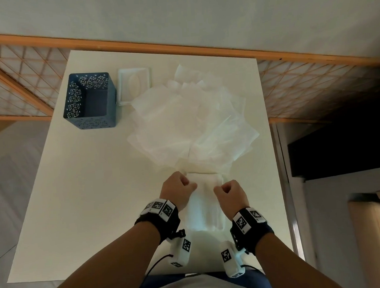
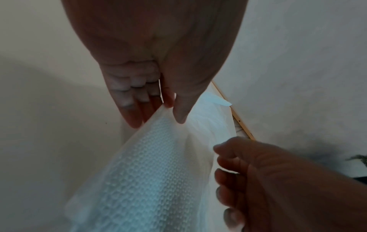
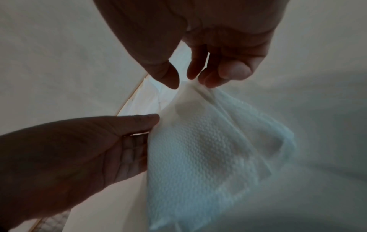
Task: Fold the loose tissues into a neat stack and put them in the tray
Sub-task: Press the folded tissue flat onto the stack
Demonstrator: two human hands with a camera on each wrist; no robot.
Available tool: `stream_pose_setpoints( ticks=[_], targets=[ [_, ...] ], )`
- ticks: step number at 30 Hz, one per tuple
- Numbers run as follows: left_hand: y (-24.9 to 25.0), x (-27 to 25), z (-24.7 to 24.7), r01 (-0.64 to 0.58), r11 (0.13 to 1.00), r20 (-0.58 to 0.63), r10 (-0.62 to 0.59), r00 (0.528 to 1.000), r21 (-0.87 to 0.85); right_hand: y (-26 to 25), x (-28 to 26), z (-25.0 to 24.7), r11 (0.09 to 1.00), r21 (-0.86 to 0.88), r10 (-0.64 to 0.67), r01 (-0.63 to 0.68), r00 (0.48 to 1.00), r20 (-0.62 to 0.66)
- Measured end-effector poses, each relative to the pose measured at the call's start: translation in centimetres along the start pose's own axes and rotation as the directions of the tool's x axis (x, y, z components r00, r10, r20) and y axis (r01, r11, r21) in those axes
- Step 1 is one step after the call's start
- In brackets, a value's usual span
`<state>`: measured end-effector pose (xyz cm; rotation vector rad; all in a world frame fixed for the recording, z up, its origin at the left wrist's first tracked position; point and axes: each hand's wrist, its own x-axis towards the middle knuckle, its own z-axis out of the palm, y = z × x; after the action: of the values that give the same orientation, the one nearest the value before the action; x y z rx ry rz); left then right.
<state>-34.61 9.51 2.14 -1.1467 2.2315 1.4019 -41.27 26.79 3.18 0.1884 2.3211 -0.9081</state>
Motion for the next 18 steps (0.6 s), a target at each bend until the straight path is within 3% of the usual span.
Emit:
stream_pose_setpoints(
  ticks=[4, 9, 13, 18],
  targets=[
    [0.0, -0.1, -0.6, -0.037, 0.994, -0.014, 0.039, 0.999, 0.100, -1.7, 1.1, -1.5, 0.997, -0.030, -0.067, 0.066, 0.996, -0.052],
    [0.2, -0.3, -0.2, 0.008, 0.992, 0.036, -0.012, 0.999, 0.123, -5.7, 4.4, -3.5, 0.996, -0.049, -0.077, 0.075, 0.996, -0.046],
    [0.6, -0.4, 0.0, -0.006, 0.994, 0.053, 0.000, 0.999, 0.106, -8.8, 7.4, -4.2, 0.999, -0.038, -0.019, 0.019, 1.000, 0.011],
    [0.9, -0.6, -1.6, 0.012, 0.997, 0.007, -0.012, 1.000, 0.080, -10.4, 11.3, -3.4, 0.988, 0.048, 0.140, -0.144, 0.986, 0.092]
  ],
)
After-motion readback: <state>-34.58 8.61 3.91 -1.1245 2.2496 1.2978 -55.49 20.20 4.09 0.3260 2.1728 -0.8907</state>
